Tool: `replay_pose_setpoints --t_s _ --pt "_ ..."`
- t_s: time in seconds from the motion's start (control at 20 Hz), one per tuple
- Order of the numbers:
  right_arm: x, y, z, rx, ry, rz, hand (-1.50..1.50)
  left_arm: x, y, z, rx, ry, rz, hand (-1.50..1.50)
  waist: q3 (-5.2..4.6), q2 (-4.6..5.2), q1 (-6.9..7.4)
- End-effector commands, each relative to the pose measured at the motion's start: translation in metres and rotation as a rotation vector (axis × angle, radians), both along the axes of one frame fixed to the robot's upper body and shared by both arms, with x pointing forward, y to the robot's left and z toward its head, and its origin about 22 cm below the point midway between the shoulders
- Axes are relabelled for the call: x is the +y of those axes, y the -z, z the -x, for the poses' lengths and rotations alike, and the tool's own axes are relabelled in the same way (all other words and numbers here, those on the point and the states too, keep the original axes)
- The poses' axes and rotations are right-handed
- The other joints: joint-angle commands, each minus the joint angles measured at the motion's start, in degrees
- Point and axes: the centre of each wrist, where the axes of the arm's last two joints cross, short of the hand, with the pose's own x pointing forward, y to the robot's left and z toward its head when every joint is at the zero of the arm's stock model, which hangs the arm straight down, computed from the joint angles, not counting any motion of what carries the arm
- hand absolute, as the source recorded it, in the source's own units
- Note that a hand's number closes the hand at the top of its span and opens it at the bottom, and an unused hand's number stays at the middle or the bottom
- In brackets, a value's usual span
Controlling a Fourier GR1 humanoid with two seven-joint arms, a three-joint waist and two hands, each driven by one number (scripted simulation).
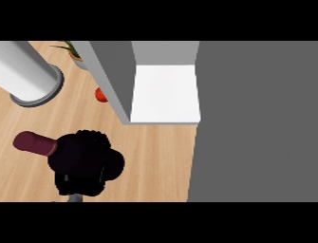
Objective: Pick up the wine, place it into the cabinet and close the cabinet
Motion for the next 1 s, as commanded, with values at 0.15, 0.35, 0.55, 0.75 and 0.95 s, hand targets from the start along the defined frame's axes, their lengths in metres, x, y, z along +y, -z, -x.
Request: replay_pose_setpoints --t_s 0.15,0.35,0.55,0.75,0.95 --pt "-0.009 -0.026 0.031 -0.037 -0.066 -0.044 -1.5 -0.048 -0.061 -0.006 -0.008 0.023 -0.028 1.5 -0.05 0.27 -0.31" --pt "-0.007 -0.021 0.039 -0.052 -0.058 -0.058 -1.5 -0.076 -0.088 -0.019 0.006 0.023 0.016 1.5 -0.04 0.22 -1.14" --pt "-0.014 -0.026 0.042 -0.064 -0.06 -0.052 -1.5 -0.099 -0.098 -0.029 0.071 0.011 -0.003 1.5 -0.03 0.27 -1.59" --pt "-0.011 -0.031 0.045 -0.054 -0.087 -0.039 -1.5 -0.102 -0.104 -0.066 0.088 -0.034 -0.032 1.5 -0.12 0.49 -1.91" --pt "-0.009 -0.026 0.043 -0.056 -0.064 -0.054 -1.5 -0.107 -0.095 -0.073 0.115 -0.04 -0.064 1.5 -0.1 0.43 -1.26"
